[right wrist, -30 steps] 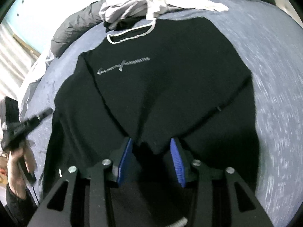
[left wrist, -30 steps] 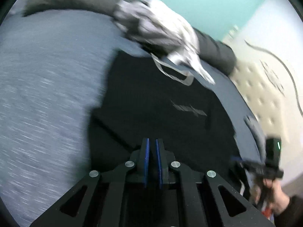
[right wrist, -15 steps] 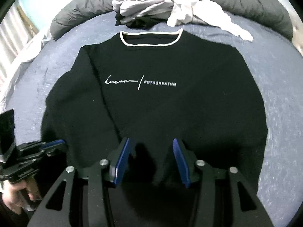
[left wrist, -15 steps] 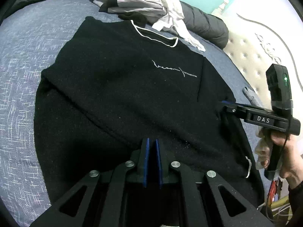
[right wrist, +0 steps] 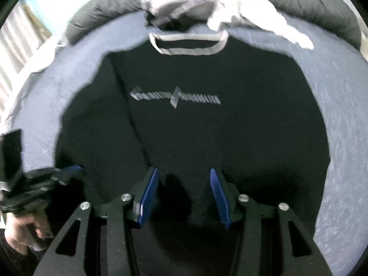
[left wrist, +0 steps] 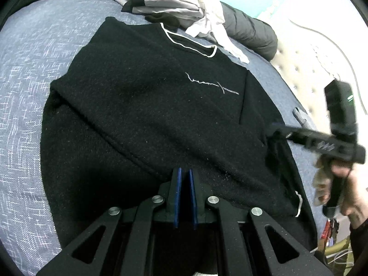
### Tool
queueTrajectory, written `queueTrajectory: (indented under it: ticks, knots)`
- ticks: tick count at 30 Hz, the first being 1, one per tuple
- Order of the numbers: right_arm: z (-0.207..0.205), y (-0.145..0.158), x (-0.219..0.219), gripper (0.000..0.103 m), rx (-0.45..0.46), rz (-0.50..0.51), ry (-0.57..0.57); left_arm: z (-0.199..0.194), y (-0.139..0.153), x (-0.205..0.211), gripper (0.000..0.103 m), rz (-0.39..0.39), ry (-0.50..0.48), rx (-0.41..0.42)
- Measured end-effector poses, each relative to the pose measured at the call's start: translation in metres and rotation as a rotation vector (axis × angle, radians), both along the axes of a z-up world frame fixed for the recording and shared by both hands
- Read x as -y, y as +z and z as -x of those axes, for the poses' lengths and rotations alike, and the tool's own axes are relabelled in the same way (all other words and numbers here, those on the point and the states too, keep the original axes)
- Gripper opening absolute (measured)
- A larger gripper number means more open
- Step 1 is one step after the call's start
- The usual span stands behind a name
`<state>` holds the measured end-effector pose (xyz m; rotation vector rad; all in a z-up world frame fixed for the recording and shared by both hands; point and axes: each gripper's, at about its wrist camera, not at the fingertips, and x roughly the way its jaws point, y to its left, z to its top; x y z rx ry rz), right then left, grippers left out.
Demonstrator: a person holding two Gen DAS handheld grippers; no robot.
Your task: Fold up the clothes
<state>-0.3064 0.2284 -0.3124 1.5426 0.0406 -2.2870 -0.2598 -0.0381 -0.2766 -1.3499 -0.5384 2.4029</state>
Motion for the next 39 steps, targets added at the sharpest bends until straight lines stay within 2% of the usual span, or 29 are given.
queueTrajectory:
  ticks: [2,5,10,19,21,28,30,31,33,38,39]
  knots:
    - [-0.002,-0.014,-0.013,0.049,0.049,0.014,-0.043,0.001,0.000,0.000,0.008,-0.002,0.000,0.001]
    - [-0.007,-0.011,-0.022,0.044,0.048,0.018,-0.047,0.001,0.000,0.001,0.008,-0.008,0.001,0.004]
    - [-0.010,0.010,-0.046,0.044,-0.032,0.056,-0.094,0.001,0.000,0.001,0.008,-0.012,0.003,0.006]
    - [-0.025,-0.014,-0.042,0.032,-0.009,-0.114,0.017,0.001,0.000,0.003,0.008,-0.008,-0.004,0.007]
    - [-0.023,-0.004,-0.037,0.029,-0.029,-0.077,0.018,0.001,0.000,0.003,0.008,-0.007,-0.003,0.007]
    - [-0.016,0.030,-0.016,0.029,-0.097,0.049,0.029,0.000,0.001,0.002,0.008,-0.005,-0.003,0.007]
    - [-0.010,0.029,0.014,0.029,-0.076,0.070,0.103,0.000,0.000,0.002,0.008,-0.006,-0.004,0.008]
    - [-0.010,0.026,0.023,0.034,-0.060,0.065,0.122,0.000,0.000,0.002,0.008,-0.007,-0.004,0.009]
    - [-0.009,0.020,0.040,0.035,-0.028,0.054,0.160,0.000,0.000,0.003,0.008,-0.009,-0.005,0.011]
    - [0.001,0.004,0.058,0.035,0.011,0.060,0.174,0.000,0.000,0.005,0.008,-0.018,-0.008,0.014]
    - [0.002,0.003,0.060,0.030,0.018,0.068,0.175,0.000,-0.001,0.005,0.008,-0.020,-0.008,0.015]
